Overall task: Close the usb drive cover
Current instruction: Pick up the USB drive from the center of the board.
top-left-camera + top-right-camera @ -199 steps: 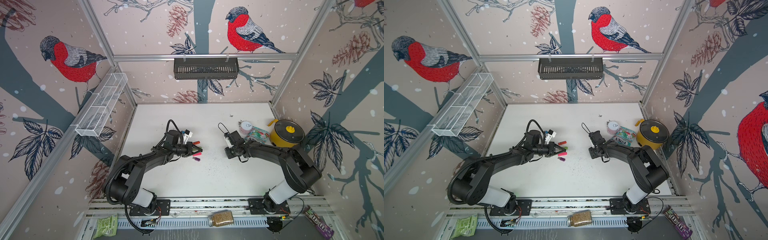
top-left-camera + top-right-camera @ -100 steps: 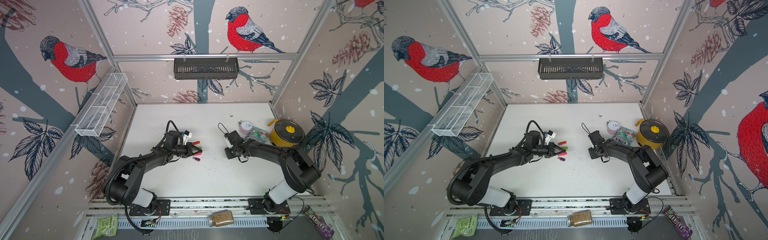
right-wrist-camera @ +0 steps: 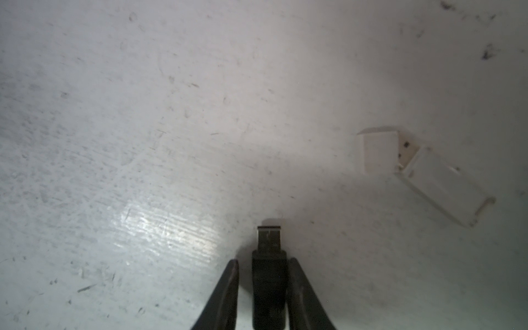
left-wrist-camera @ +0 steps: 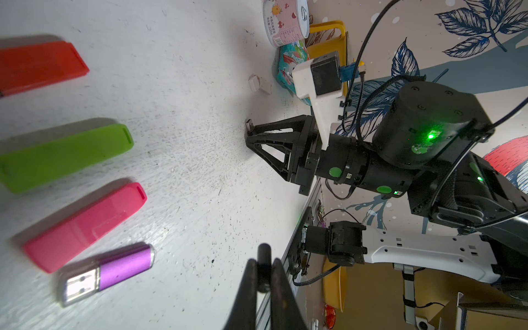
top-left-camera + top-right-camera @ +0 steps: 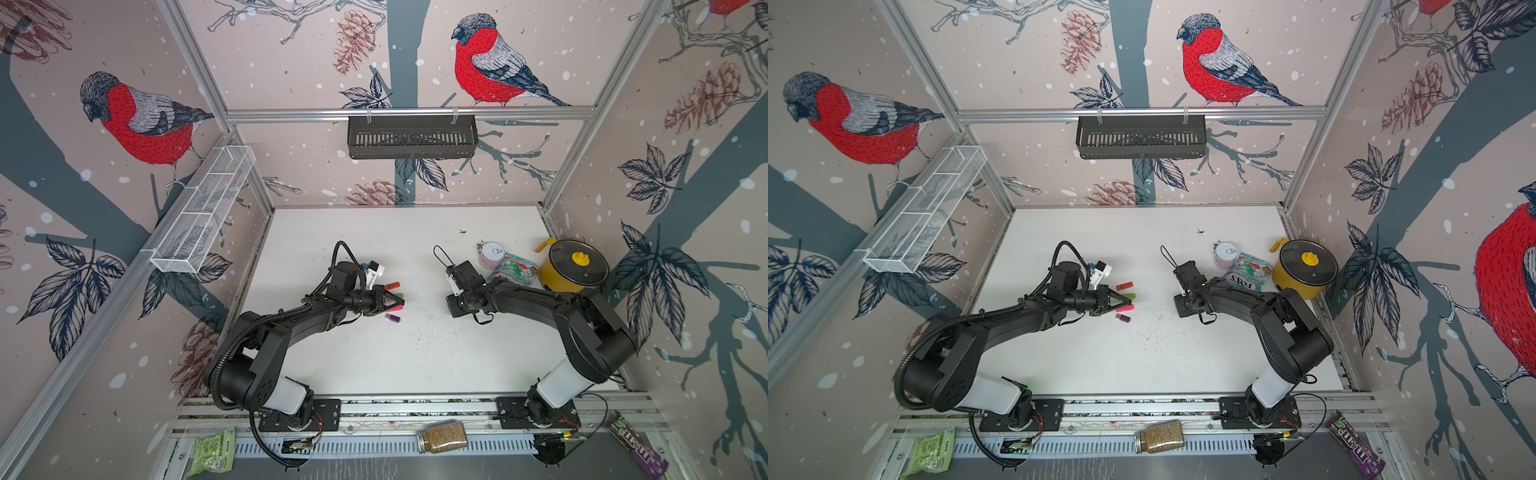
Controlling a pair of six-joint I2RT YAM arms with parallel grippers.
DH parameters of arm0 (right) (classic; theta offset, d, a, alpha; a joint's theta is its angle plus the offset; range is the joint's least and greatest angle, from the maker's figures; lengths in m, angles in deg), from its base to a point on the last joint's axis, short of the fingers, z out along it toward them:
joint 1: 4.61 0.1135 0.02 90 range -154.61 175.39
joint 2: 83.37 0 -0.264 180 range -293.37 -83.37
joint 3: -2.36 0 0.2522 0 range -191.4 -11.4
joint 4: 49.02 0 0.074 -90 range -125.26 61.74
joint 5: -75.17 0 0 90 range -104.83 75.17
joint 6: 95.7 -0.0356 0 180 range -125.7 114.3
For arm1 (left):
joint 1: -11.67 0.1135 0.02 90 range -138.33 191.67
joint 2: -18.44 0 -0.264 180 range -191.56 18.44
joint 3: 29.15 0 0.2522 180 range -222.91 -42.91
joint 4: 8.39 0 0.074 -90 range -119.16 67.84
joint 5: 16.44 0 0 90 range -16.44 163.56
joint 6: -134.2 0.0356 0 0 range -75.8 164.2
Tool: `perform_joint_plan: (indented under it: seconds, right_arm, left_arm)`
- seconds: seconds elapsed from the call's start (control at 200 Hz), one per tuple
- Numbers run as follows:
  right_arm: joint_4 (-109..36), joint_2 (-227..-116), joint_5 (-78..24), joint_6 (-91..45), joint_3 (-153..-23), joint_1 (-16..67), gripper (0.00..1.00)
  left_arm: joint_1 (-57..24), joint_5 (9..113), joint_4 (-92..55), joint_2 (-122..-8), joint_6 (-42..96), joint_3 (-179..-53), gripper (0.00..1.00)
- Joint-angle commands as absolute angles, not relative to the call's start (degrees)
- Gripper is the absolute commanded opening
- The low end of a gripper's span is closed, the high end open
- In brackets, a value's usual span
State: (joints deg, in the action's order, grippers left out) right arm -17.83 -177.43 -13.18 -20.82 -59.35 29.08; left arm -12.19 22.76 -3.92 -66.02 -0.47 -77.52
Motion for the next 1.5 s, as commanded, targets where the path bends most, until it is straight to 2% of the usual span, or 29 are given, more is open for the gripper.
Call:
perform_joint_plan:
  seconds: [0.0, 0.77, 1.046, 1.361, 1.496]
  right_arm:
    - [-10.8, -178.3, -13.2, -22.5, -58.5, 29.1, 0.34]
    - [-9.7, -176.7, -11.8, -26.7, -56.6, 29.8, 0.36]
    - [-10.3, -177.2, -12.9, -26.6, -56.0, 29.9, 0.31]
    - [-11.3, -176.8, -13.7, -25.4, -56.1, 30.6, 0.18]
    - [-11.4, -175.8, -12.6, -22.3, -58.0, 33.0, 0.18]
  left_arm:
    - [-12.1, 22.3, -2.0, -65.8, -0.4, -77.4, 0.05]
    - [-12.1, 21.9, -1.9, -66.6, -0.4, -78.0, 0.05]
    - [-12.1, 21.9, -1.8, -66.9, -0.4, -78.3, 0.05]
    - [-12.1, 21.7, -1.7, -66.9, -0.5, -78.3, 0.04]
    - [-12.1, 21.5, -1.6, -66.9, -0.8, -78.2, 0.04]
